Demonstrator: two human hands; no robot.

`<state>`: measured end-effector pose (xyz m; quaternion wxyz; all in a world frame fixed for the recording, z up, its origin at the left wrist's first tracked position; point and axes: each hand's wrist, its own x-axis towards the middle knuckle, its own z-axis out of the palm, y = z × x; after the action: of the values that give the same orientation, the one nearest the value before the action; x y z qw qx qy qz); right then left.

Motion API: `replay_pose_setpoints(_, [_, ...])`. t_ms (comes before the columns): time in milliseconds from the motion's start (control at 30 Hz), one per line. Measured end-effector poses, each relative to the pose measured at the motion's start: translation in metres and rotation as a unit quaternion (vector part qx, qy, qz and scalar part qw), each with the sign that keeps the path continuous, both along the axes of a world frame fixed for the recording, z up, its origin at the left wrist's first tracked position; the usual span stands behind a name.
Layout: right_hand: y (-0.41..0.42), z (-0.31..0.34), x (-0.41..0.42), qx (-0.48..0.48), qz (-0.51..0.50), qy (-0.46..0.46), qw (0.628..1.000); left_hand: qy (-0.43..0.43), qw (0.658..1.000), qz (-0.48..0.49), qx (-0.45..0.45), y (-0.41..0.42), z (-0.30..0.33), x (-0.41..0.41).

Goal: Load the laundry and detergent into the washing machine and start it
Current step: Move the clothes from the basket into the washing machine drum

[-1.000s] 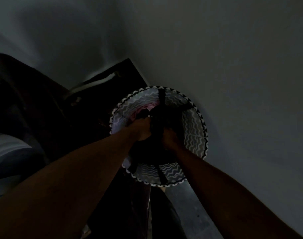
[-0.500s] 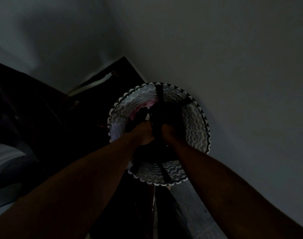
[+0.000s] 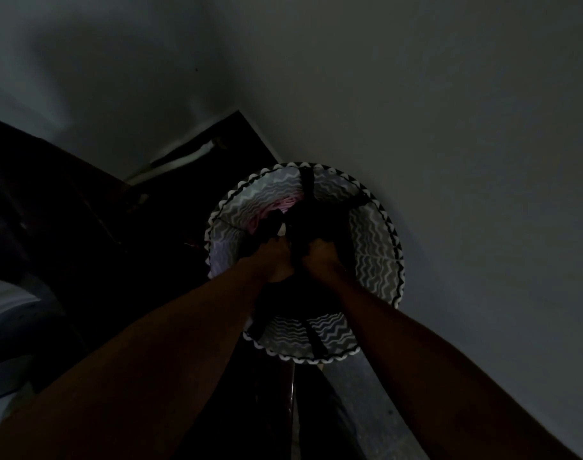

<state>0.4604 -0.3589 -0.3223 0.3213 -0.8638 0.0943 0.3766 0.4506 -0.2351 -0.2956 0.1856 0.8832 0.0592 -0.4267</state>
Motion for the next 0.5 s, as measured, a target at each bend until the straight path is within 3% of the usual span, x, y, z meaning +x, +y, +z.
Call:
replay_pose_setpoints(200, [0.001, 0.071, 0.034, 0.159, -0.075, -0.069, 0.982, -0.006, 0.999, 0.026, -0.03, -0.003, 0.029, 0.002])
replay_pose_setpoints(333, [0.003, 0.113, 0.042, 0.152, -0.032, -0.065, 0.986, -0.062, 0.974, 0.168, -0.142, -0.002, 0.066, 0.002])
replay_pose_setpoints(400, [0.008, 0.123, 0.043, 0.178, -0.059, -0.085, 0.979, -0.068, 0.966, 0.2, -0.152, 0.003, 0.086, 0.0])
replay_pose_setpoints(500, [0.012, 0.148, 0.036, 0.234, -0.185, -0.056, 0.953, -0.105, 0.933, 0.284, -0.194, 0.009, 0.108, -0.002])
